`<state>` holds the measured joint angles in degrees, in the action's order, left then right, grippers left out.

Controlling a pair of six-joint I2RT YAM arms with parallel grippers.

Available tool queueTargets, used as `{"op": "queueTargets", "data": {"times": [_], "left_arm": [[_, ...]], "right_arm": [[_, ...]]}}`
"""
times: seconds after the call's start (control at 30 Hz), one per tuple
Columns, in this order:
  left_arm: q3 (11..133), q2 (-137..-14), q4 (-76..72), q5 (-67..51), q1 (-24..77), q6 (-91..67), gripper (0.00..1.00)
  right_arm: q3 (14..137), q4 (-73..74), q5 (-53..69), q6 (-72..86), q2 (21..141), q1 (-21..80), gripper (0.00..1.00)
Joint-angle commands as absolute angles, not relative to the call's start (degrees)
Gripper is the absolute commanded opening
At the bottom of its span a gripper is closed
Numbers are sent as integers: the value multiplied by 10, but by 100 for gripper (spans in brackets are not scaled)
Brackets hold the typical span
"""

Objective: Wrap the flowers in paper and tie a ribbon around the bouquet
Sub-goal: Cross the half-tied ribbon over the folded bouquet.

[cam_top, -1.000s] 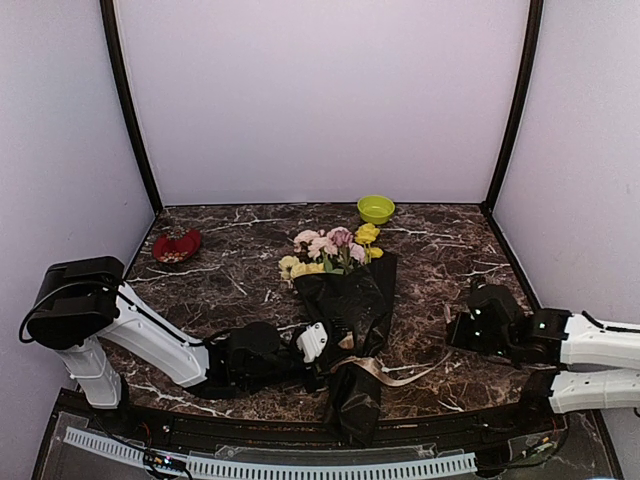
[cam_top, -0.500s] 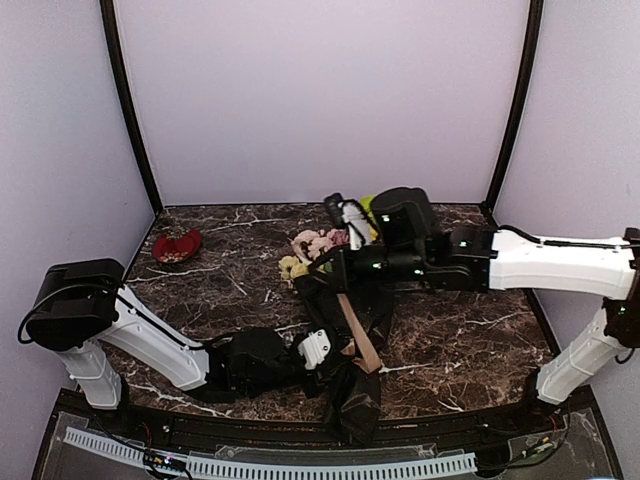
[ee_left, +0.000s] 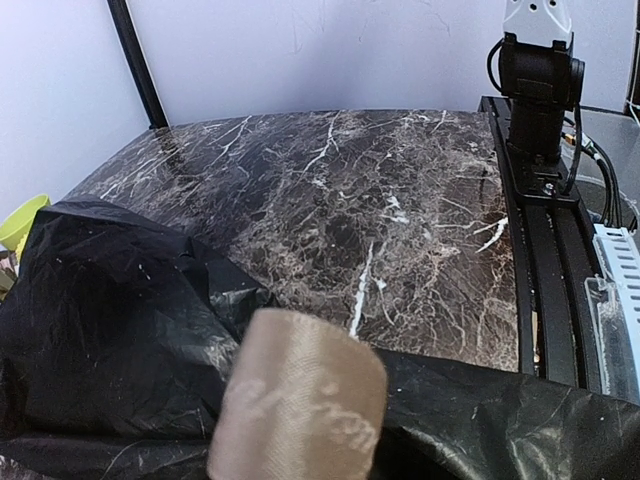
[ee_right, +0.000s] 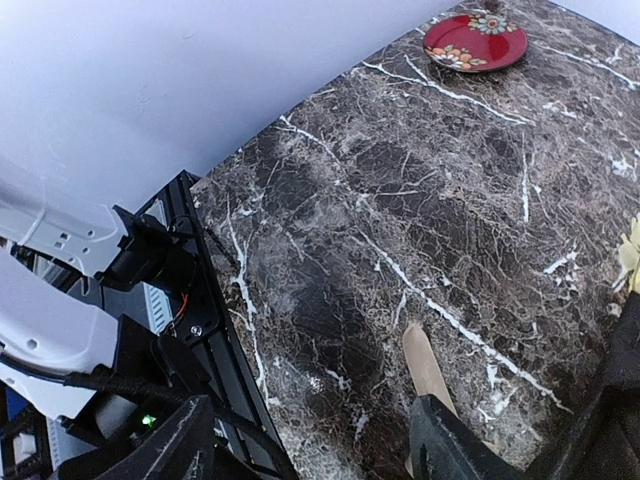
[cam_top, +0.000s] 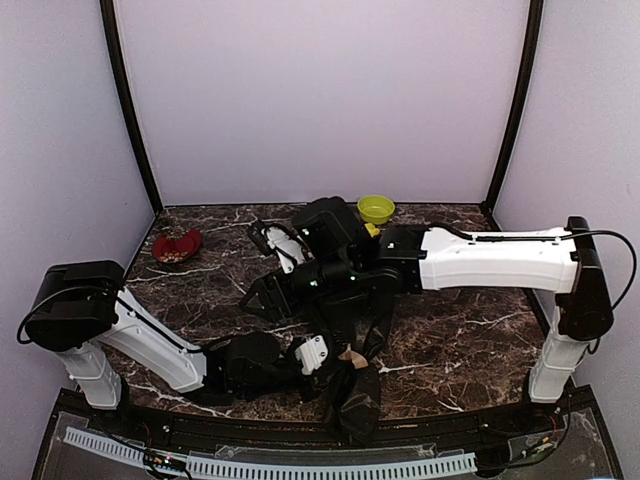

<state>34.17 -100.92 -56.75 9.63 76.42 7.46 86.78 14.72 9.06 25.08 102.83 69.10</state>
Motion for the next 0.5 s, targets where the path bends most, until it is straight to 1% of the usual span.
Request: {"op": "queueTargets", "data": {"times": [0.0,0.13,0.3,0.4,0.47], "left_arm": [[331,-983,-589,105,768,80,0],[322,-977,-606,98,768,70,0],[320,-977,-610,90,768,63,0],[323,-976,-604,89,767,57,0],[321,-973,-605,83,765,50,0]], "right_arm": [[908,174,122,184,1011,686,68],[868,170,132,138,941,660,68],[701,114,252,140,823,592,66],[607,94,284,117,771,583,61],[548,67,321,113,742,583,60]]}}
